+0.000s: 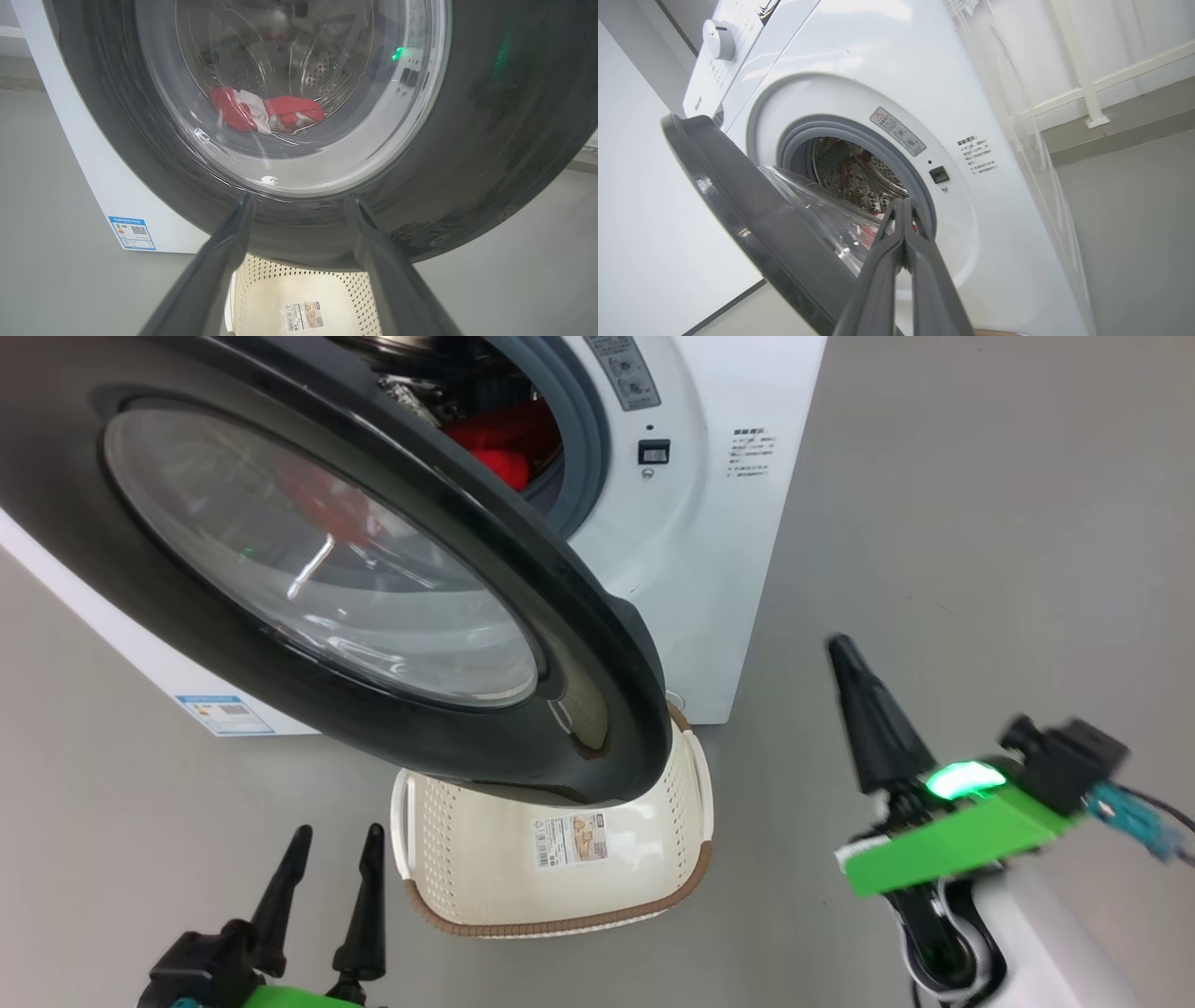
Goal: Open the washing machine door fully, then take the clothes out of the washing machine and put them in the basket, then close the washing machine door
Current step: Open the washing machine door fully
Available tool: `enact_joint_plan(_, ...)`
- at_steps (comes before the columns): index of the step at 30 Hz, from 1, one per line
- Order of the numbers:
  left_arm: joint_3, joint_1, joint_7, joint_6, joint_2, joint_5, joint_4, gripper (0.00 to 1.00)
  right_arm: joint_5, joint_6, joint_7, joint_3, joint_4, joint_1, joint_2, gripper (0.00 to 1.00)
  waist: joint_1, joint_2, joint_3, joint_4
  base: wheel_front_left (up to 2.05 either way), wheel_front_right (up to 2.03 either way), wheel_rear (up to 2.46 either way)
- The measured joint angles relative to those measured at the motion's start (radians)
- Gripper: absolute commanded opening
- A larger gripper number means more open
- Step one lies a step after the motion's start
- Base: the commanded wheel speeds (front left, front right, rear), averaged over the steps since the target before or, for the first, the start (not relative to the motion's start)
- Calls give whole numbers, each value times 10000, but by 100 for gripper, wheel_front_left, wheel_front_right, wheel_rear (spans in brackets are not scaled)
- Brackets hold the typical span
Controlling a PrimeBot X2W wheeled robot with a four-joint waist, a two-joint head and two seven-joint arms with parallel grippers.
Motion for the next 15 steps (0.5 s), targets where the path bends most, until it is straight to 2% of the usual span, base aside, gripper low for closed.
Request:
enact_joint_plan(4,-144,0,0,0,-2,-23,-4,100,1868,0,-21,1154,230,-881,-370,0,0,0,55,85,0,0,0)
enact_joint_plan(9,-307,-12,0,0,0,-59,-2,100,4380,0,86,2796,531,-1927,-1160,0,0,0,143,225,0,0,0)
enact_joint_plan(13,-458,-56,0,0,-2,-121,-4,100,6339,0,1011,3524,523,-2601,-1737,0,0,0,294,348,0,0,0)
enact_joint_plan(15,-508,-87,0,0,0,-146,-4,100,6901,0,1453,3781,437,-2871,-1969,0,0,0,381,413,0,0,0)
